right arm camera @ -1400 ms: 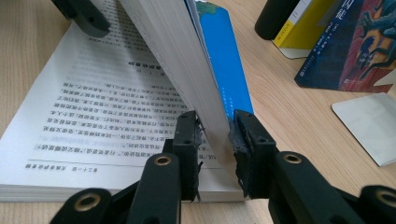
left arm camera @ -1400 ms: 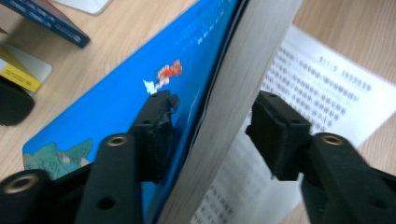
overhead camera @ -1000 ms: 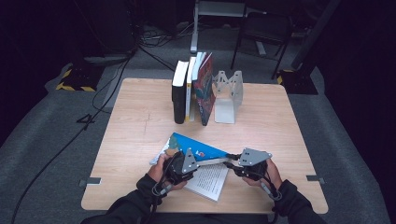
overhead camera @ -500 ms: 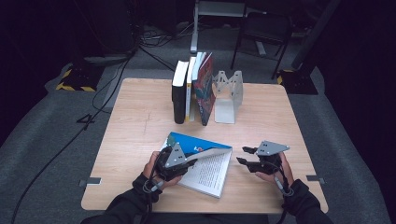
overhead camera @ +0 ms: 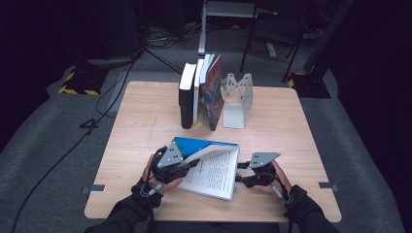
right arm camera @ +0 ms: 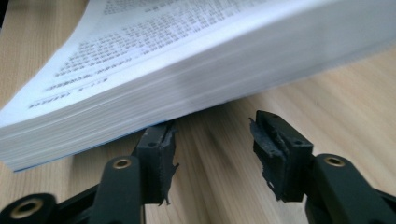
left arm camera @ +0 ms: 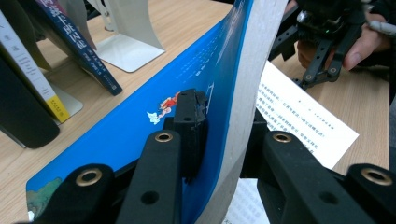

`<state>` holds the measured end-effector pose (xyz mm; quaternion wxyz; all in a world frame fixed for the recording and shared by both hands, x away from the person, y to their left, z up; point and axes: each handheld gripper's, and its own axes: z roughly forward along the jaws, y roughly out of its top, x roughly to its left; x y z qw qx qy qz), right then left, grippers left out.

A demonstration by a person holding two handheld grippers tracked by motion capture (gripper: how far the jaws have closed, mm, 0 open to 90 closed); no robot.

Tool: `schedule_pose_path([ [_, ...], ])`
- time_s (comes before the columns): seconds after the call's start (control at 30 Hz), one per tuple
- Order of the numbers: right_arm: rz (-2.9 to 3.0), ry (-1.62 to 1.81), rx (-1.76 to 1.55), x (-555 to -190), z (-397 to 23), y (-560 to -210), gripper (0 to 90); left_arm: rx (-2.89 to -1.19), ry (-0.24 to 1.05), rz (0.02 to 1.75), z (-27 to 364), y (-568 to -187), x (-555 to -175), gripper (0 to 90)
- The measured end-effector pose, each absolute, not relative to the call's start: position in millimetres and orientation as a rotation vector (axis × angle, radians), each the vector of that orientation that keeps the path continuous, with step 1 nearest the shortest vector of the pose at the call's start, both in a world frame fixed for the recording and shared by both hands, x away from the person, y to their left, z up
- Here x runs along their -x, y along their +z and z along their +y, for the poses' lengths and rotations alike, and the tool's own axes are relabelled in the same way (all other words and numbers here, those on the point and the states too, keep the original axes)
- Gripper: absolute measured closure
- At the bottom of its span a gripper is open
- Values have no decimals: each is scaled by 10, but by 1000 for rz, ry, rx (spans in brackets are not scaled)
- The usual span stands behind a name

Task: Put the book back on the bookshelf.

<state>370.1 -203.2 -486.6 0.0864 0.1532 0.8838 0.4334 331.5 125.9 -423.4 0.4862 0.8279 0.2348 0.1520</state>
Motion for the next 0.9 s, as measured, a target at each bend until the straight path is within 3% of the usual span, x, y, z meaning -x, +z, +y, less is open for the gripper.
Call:
schedule_pose_path([
  [0.1, 2598, 1394, -452, -3650, -2045, -4810, 541, -2031, 373, 557, 1198, -4227, -3308, 757],
  [0.3, 2435, 1505, -500, -3564, -2133, -4544, 536, -1997, 447, 553, 1058, -4089, -3136, 782],
  [0.6, 2294, 1584, -456, -3483, -1929, -4109, 537, -1890, 382, 561, 1344, -4051, -3041, 775],
  [0.9, 2258, 1596, -412, -3465, -1664, -3938, 530, -1905, 432, 655, 1442, -4098, -2822, 755],
])
